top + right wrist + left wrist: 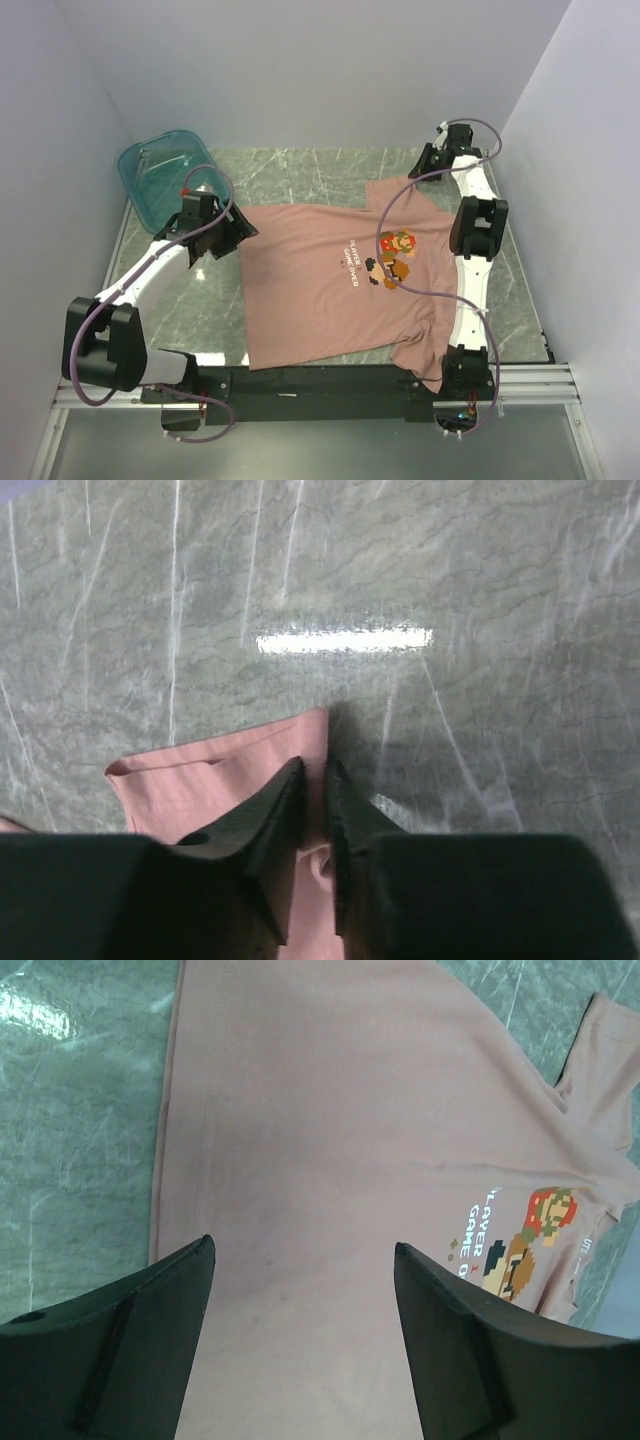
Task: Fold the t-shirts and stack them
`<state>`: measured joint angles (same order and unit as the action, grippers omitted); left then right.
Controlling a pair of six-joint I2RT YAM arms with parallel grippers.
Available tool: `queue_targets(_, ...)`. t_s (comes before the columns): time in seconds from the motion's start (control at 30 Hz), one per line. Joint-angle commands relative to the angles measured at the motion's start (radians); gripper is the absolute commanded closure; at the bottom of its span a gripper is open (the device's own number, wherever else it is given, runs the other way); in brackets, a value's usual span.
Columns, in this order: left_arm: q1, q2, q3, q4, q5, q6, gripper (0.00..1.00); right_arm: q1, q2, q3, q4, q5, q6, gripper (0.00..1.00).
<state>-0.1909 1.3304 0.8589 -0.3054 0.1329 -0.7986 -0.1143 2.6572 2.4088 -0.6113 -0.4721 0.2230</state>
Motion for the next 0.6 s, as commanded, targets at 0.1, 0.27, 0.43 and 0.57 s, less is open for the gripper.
queue_targets(0.1, 0.002, 0.045, 0.075, 0.035, 0.000, -0.002, 0.23, -0.033, -0.005, 0.058, 0.076, -0.046, 0.044, 0.84)
queue_targets(0.27, 0.002, 0.165, 0.216, 0.035, -0.010, 0.048, 0.23, -0.048, -0.054, 0.032, 0.137, -0.117, 0.072, 1.00)
queue_targets(0.43, 0.002, 0.377, 0.429, -0.035, -0.025, 0.126, 0.31, -0.061, -0.115, -0.054, 0.209, -0.209, 0.082, 1.00)
queue_targets(0.57, 0.002, 0.515, 0.627, -0.152, -0.105, 0.182, 0.40, -0.064, -0.155, -0.097, 0.216, -0.229, 0.064, 1.00)
